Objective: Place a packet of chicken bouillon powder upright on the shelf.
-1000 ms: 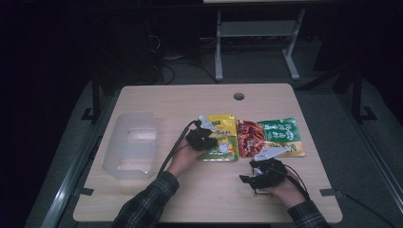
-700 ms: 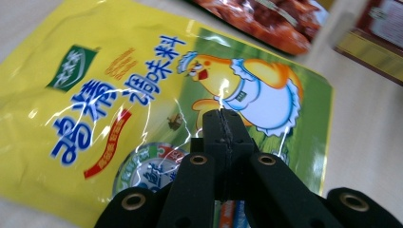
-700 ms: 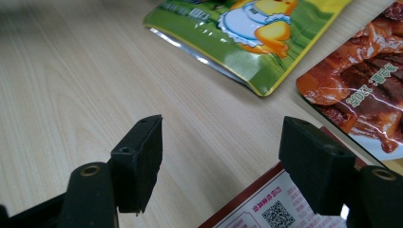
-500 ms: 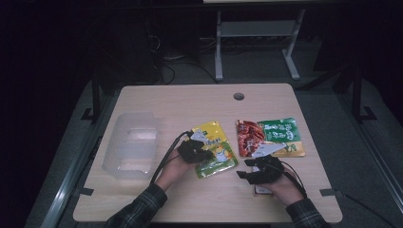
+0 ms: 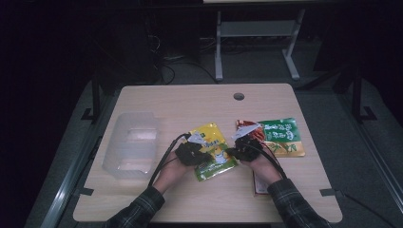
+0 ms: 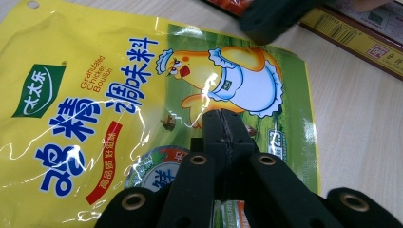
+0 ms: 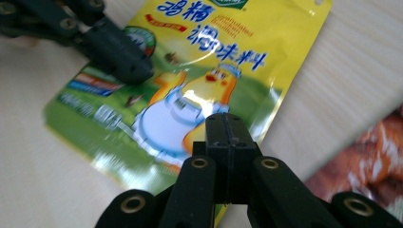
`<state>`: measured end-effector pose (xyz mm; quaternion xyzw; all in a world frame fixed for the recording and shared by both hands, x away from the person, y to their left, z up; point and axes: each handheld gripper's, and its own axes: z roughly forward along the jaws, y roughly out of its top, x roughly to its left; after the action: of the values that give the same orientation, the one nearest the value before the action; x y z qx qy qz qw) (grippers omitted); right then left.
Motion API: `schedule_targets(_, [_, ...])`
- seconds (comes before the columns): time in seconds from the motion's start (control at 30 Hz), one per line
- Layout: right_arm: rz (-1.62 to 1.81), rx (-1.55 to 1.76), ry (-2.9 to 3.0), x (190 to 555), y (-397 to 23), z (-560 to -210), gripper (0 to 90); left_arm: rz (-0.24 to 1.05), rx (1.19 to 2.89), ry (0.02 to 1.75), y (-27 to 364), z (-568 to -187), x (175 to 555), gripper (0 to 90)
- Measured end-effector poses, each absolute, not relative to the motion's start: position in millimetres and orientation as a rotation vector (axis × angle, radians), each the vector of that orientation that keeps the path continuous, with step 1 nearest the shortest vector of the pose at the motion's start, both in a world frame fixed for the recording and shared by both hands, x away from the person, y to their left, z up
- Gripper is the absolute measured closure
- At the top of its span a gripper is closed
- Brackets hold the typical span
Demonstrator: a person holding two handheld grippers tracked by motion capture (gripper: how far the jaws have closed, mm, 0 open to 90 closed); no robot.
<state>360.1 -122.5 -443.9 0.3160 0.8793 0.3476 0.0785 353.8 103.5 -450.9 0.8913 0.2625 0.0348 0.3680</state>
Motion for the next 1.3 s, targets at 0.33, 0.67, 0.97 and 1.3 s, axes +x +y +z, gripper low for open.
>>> schedule_targets(0.33, [1.032,0.905,2.696,361,-117,-449,90.0,0.066,2.289,0.664,106,-451,353,90.0])
schedule_targets(0.67, [1.021,0.774,2.796,326,-105,-448,90.0,0.026,2.307,0.645,120,-449,333,90.0])
schedule_targets(0.97, [1.045,0.564,2.859,284,-78,-449,90.0,0.039,2.342,0.617,140,-447,310,90.0])
schedule_targets(1.3, [1.1,0.438,2.919,268,-58,-450,90.0,0.037,2.337,0.623,141,-447,304,90.0])
